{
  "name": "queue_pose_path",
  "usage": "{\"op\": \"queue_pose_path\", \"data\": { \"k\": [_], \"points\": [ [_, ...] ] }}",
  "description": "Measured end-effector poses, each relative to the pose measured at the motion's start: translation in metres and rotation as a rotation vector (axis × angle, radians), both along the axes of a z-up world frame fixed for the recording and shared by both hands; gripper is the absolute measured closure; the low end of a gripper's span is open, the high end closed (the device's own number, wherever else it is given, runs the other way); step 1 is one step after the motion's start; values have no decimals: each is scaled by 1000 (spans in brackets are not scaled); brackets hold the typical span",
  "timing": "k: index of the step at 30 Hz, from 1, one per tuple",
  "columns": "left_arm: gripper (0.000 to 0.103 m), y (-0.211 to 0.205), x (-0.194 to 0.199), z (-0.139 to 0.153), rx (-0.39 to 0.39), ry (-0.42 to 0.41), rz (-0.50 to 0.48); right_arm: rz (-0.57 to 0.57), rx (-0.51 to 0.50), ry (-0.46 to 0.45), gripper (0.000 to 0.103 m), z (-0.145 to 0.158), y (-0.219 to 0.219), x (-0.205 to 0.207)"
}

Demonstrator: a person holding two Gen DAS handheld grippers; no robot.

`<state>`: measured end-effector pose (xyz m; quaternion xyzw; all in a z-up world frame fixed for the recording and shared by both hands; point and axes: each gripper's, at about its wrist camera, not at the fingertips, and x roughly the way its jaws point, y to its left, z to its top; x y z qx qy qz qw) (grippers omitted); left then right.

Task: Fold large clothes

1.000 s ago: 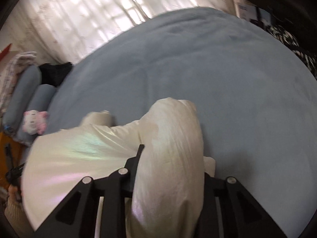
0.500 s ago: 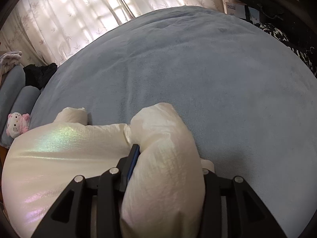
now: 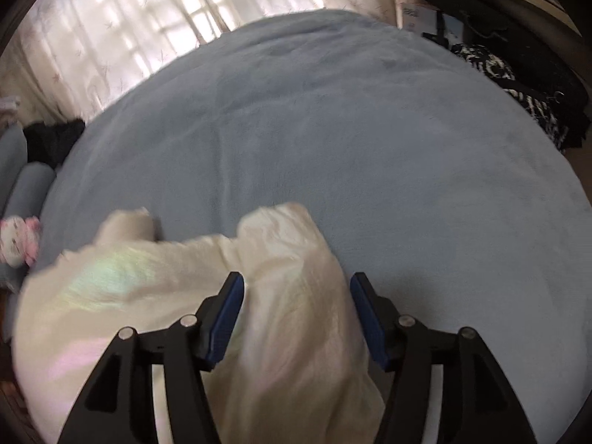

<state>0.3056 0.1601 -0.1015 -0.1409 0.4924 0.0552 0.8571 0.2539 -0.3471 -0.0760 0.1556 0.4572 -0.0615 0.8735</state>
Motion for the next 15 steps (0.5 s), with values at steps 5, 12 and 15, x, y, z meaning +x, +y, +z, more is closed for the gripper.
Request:
{"op": "queue_pose_path", "data": {
  "k": [5,12,15],
  "points": [
    [59,-29,-22,50,34,-80,-19,54,43,-126,38,55,29,-30],
    [57,-122,-69,80,26,-239,-75,172,56,-274,30,68,122,-72],
    [56,-150,-75,61,29,-251,-67,186,1,-299,31,48,162,-79]
  ]
}}
